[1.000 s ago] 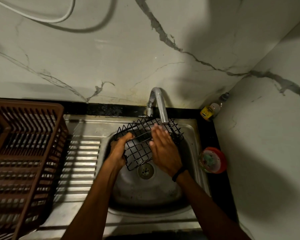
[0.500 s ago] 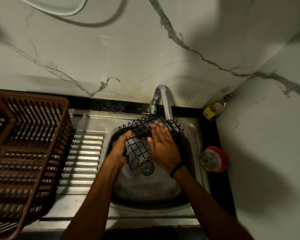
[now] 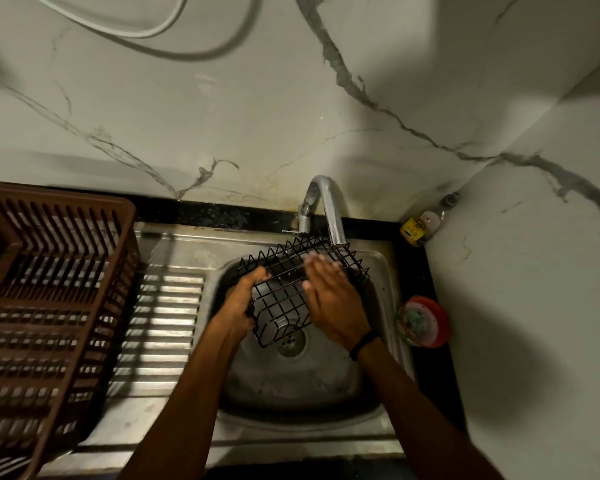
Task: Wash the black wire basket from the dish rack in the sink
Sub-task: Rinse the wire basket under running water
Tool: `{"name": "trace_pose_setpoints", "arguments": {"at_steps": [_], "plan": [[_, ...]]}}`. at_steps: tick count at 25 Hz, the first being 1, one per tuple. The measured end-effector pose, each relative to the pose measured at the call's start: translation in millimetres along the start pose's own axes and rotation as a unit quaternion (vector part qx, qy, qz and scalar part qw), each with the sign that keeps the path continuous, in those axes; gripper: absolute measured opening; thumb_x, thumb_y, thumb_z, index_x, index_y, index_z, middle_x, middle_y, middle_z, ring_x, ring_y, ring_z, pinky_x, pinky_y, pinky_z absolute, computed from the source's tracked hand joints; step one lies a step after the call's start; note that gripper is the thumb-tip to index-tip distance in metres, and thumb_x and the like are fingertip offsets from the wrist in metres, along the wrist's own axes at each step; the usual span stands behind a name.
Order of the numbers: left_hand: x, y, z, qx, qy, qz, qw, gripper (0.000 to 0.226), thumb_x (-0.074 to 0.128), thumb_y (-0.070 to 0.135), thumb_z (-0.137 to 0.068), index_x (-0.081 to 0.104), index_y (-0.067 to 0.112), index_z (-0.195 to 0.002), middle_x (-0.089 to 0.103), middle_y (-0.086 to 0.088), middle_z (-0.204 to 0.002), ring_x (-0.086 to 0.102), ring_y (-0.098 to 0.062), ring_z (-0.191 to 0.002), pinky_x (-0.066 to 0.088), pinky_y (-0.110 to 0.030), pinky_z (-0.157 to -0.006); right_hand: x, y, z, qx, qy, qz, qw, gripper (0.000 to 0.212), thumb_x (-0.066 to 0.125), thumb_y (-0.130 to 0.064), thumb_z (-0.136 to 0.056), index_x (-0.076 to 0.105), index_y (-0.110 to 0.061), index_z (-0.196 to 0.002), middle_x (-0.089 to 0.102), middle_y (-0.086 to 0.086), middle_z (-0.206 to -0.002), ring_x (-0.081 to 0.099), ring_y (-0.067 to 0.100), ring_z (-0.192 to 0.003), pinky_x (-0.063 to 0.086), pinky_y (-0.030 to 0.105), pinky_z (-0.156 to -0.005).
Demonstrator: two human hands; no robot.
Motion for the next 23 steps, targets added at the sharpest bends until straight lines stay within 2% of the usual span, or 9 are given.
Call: {"name": "trace_pose_setpoints", "arguments": {"at_steps": [2, 3, 6, 7, 9, 11, 15, 19, 23], "plan": [[2, 1, 4, 0.003, 0.004, -0.012, 1.000, 0.028, 0.073, 0.042, -0.087, 0.073, 0.016, -0.096, 0.071, -0.013, -0.111, 0.065, -0.026, -0.098, 0.052, -0.034, -0.078, -9, 36, -9, 0.154, 0.026, -0.022, 0.987, 0.058, 0.020, -0.041, -0.104, 0.021, -0.012, -0.154, 0.018, 0.010, -0.162, 0.010, 0.020, -0.151, 0.003, 0.036, -0.123], [4, 1, 7, 0.009, 0.015, -0.020, 1.000, 0.022, 0.069, 0.036, -0.091, 0.070, 0.015, -0.096, 0.067, -0.009, -0.108, 0.062, -0.023, -0.093, 0.048, -0.031, -0.074, -8, 36, -9, 0.176, 0.021, -0.027, 0.984, 0.060, 0.020, -0.043, -0.103, 0.019, -0.011, -0.154, 0.015, 0.012, -0.162, 0.008, 0.022, -0.151, 0.002, 0.036, -0.123], [12, -1, 9, 0.025, 0.022, -0.025, 0.999, 0.018, 0.067, 0.028, -0.094, 0.061, 0.014, -0.101, 0.054, -0.005, -0.098, 0.054, -0.018, -0.087, 0.044, -0.028, -0.072, 8, -16, 2, 0.022, -0.014, -0.035, 0.999, 0.061, 0.016, -0.045, -0.104, 0.013, -0.011, -0.155, 0.007, 0.009, -0.163, -0.001, 0.019, -0.151, 0.003, 0.039, -0.124], [11, -2, 6, 0.035, 0.031, -0.026, 0.999, 0.026, 0.069, 0.028, -0.093, 0.059, 0.011, -0.111, 0.055, -0.007, -0.102, 0.053, -0.017, -0.088, 0.044, -0.028, -0.073, 10, -14, 2, 0.001, -0.013, -0.038, 0.999, 0.059, 0.018, -0.043, -0.105, 0.012, -0.013, -0.155, 0.007, 0.008, -0.163, -0.003, 0.017, -0.151, 0.004, 0.040, -0.124], [8, -4, -3, 0.059, 0.030, -0.028, 0.997, 0.074, 0.077, 0.030, -0.085, 0.041, 0.006, -0.145, 0.053, -0.014, -0.134, 0.053, -0.027, -0.115, 0.045, -0.034, -0.095, 4, 21, -12, 0.109, 0.033, -0.050, 0.992, 0.057, 0.026, -0.039, -0.105, 0.015, -0.013, -0.155, 0.011, 0.009, -0.163, -0.001, 0.017, -0.150, 0.008, 0.044, -0.124], [9, -3, -7, 0.082, 0.042, -0.044, 0.995, 0.094, 0.081, 0.031, -0.080, 0.028, 0.006, -0.154, 0.044, -0.016, -0.150, 0.045, -0.028, -0.129, 0.038, -0.037, -0.102, 1, 27, -20, 0.174, 0.041, -0.059, 0.982, 0.059, 0.026, -0.040, -0.105, 0.015, -0.011, -0.155, 0.010, 0.012, -0.163, 0.001, 0.022, -0.151, 0.008, 0.047, -0.123], [13, -4, -5, 0.070, 0.029, -0.033, 0.997, 0.080, 0.081, 0.037, -0.079, 0.040, 0.008, -0.141, 0.054, -0.013, -0.134, 0.053, -0.026, -0.114, 0.044, -0.034, -0.090, 11, -27, -14, -0.056, -0.007, -0.017, 0.998, 0.058, 0.017, -0.043, -0.105, 0.009, -0.015, -0.156, 0.005, 0.005, -0.164, -0.001, 0.017, -0.152, 0.001, 0.040, -0.124], [13, -2, -8, 0.095, 0.039, -0.061, 0.993, 0.099, 0.084, 0.029, -0.073, 0.029, 0.006, -0.152, 0.050, -0.012, -0.140, 0.045, -0.024, -0.117, 0.038, -0.041, -0.097, -3, 23, -30, 0.159, 0.062, -0.063, 0.983, 0.058, 0.019, -0.042, -0.103, 0.032, -0.008, -0.148, 0.021, 0.016, -0.160, 0.012, 0.030, -0.150, 0.009, 0.050, -0.123], [15, -7, -9, 0.084, 0.039, -0.067, 0.993, 0.095, 0.084, 0.033, -0.074, 0.032, 0.007, -0.149, 0.050, -0.014, -0.140, 0.048, -0.029, -0.124, 0.039, -0.050, -0.111, 13, -21, -17, -0.032, 0.005, -0.046, 0.998, 0.056, 0.013, -0.039, -0.104, 0.012, -0.016, -0.155, 0.010, 0.005, -0.163, 0.002, 0.015, -0.151, 0.004, 0.040, -0.124]]}}
Point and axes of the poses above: each hand's wrist, its own z-axis away from the middle knuckle, its own x-axis out of the palm, y = z × x, the point moved 5 cm from there along -z, towards the middle knuckle
